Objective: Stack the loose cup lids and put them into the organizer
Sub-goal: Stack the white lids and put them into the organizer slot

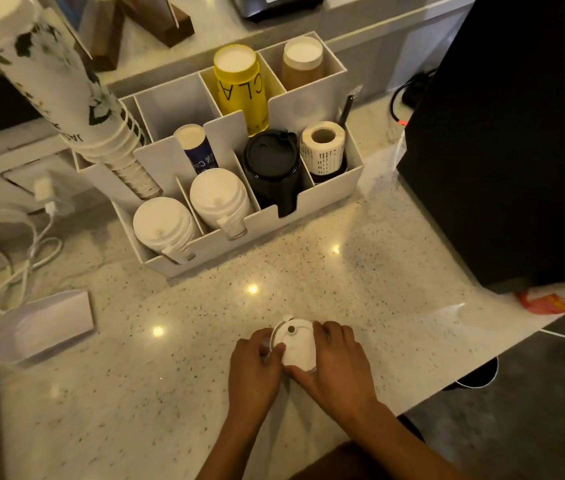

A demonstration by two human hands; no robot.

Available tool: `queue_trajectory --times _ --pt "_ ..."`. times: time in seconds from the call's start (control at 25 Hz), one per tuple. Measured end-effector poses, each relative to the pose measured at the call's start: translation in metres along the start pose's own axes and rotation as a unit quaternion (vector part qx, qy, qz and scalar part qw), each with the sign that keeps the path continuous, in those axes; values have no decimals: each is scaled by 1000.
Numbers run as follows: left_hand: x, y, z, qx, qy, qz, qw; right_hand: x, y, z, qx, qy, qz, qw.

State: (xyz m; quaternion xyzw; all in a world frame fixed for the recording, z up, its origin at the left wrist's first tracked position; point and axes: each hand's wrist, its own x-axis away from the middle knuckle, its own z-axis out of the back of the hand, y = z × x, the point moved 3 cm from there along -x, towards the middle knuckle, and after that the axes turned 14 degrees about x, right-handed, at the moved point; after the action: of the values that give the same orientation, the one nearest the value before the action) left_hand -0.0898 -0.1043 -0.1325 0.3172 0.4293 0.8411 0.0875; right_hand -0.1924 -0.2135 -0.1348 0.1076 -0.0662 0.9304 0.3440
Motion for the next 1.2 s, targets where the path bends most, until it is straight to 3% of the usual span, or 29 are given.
queue_trajectory --times 0.28,0.4,0.52,0.64,0.76,0.88,1.2 --pt "-1 1 -1 9 -12 32 999 -3 3 -3 -28 -10 42 999" --pt "12 -1 0 79 0 35 996 -1 6 1 -101 -31 52 993" --pt "23 -1 9 212 2 83 974 4 7 12 -225 -64 35 972" --pt "33 5 20 348 -18 148 926 10 0 27 -250 -58 66 964" --pt "47 17 32 404 -56 132 903 12 -6 43 -317 -43 62 945" --pt "62 31 36 407 -96 91 904 4 -8 61 -414 -5 -15 910" --pt "85 50 32 398 -55 57 914 -5 -14 83 -341 19 27 940"
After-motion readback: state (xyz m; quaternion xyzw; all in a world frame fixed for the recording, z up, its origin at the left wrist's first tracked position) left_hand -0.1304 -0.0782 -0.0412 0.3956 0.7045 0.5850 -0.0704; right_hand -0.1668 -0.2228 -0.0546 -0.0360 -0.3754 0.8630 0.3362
